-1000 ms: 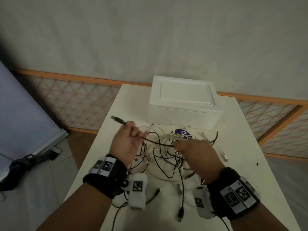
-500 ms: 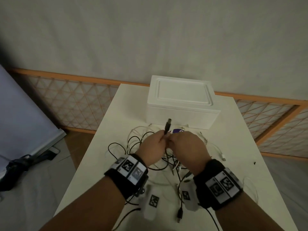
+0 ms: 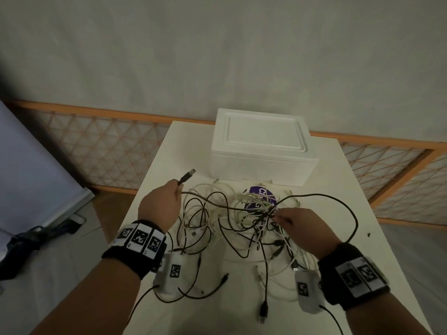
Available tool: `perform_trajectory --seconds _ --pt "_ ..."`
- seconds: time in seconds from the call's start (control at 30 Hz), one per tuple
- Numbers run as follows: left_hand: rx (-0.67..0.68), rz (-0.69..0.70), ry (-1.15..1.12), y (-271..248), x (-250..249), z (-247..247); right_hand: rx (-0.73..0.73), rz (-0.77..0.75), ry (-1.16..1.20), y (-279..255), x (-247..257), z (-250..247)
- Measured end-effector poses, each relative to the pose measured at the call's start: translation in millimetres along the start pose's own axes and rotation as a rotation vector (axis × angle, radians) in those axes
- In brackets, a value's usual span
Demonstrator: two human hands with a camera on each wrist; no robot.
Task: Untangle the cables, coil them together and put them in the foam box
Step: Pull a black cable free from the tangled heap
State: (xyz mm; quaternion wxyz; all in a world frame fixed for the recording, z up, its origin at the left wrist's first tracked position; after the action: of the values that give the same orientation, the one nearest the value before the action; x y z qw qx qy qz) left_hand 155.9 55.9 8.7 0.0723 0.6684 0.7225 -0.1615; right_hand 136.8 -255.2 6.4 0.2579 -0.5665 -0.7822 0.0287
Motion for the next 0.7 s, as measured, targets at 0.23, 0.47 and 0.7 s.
perform_trajectory --seconds 0.23,0.47,0.7 --pt "0.102 0.437 -0.159 -36 -109 4 -0.076 -0.258 -0.359 15 99 -6" --pt "0.094 0.329 -0.197 -34 -75 -18 -0.112 -0.266 -0.33 4 101 -27" --pt "-0.035 -0.179 -0.006 -15 62 -52 -0.269 -0.2 -0.348 -3 38 -55"
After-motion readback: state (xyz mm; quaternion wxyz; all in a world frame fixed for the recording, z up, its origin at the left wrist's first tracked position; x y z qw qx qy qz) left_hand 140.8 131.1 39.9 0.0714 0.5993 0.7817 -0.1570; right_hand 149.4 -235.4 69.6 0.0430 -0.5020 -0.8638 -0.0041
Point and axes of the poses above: each hand's wrist, its own y-axis towards the middle knuckle, its own z-axis out of the palm, x = y × z, the point moved 6 cm from there along y, towards the middle knuckle, and after that the axes turned 13 degrees about x, right-handed, at the moved point
